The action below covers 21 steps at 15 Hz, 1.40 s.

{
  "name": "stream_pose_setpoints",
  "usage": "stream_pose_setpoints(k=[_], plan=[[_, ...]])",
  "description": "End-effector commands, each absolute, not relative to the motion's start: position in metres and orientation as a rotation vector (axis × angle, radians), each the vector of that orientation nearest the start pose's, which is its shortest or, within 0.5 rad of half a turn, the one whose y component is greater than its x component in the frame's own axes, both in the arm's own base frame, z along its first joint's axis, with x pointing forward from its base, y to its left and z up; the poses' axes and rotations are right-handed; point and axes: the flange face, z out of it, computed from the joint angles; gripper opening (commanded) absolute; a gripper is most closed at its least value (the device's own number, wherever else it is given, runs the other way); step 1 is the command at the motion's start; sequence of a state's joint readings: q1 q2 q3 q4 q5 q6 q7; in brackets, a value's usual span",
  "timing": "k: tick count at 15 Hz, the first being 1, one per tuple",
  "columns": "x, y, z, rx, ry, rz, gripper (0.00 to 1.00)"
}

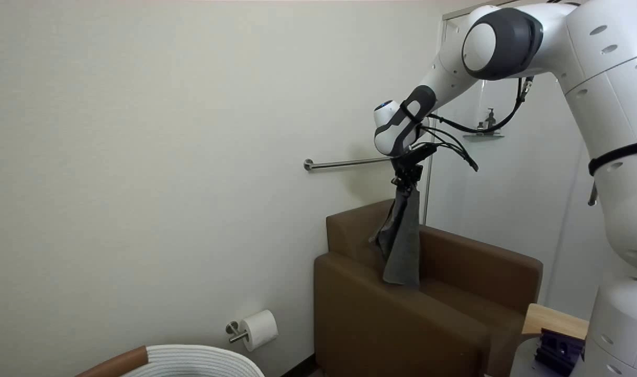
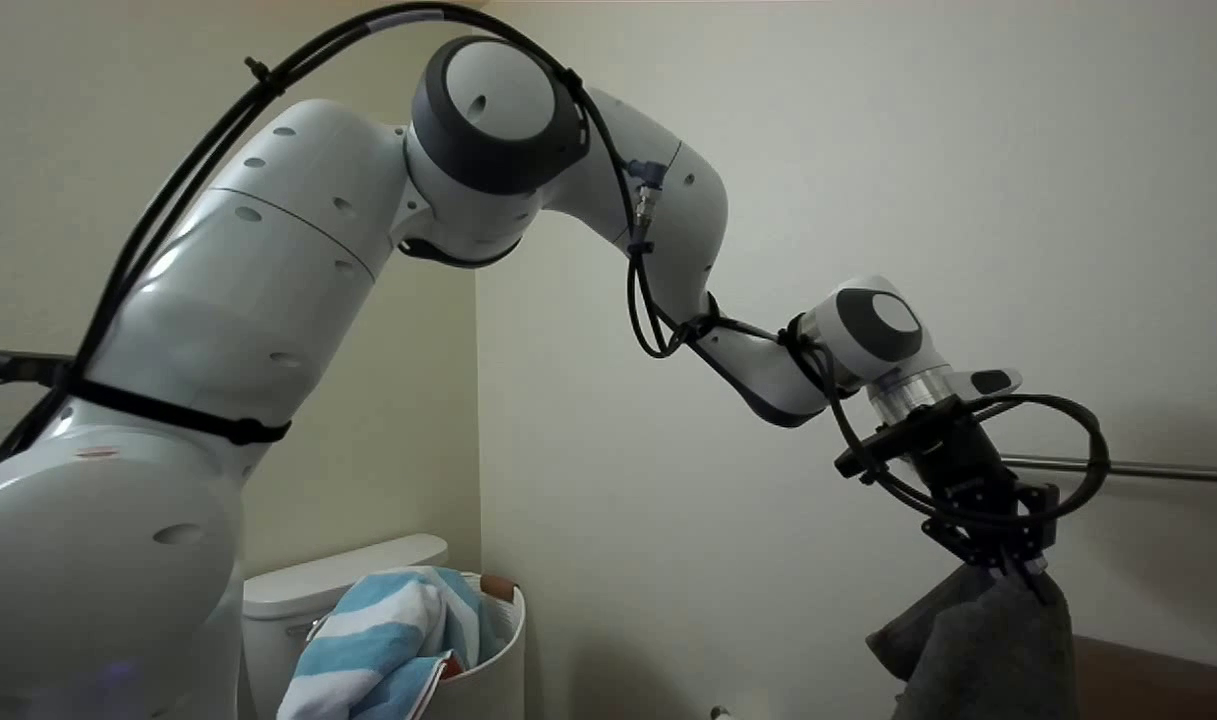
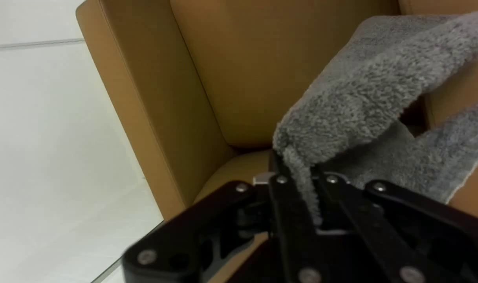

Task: Put the gray towel on the armrest of the chair

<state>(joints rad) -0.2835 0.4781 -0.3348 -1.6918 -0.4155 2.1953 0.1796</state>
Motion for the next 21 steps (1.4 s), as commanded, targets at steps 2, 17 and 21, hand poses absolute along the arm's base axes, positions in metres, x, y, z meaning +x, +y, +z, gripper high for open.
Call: stream_pose_setpoints(k=[2,17,21], plan=[[0.540,-0.372,0.350,-3.472,0.632,0.167,0.07],[0.612,-0.183,0.171,-3.493,0.755,0.295,0.07],[0.614,-0.134,0.122,-3.524,0.684,0.383,0.07]])
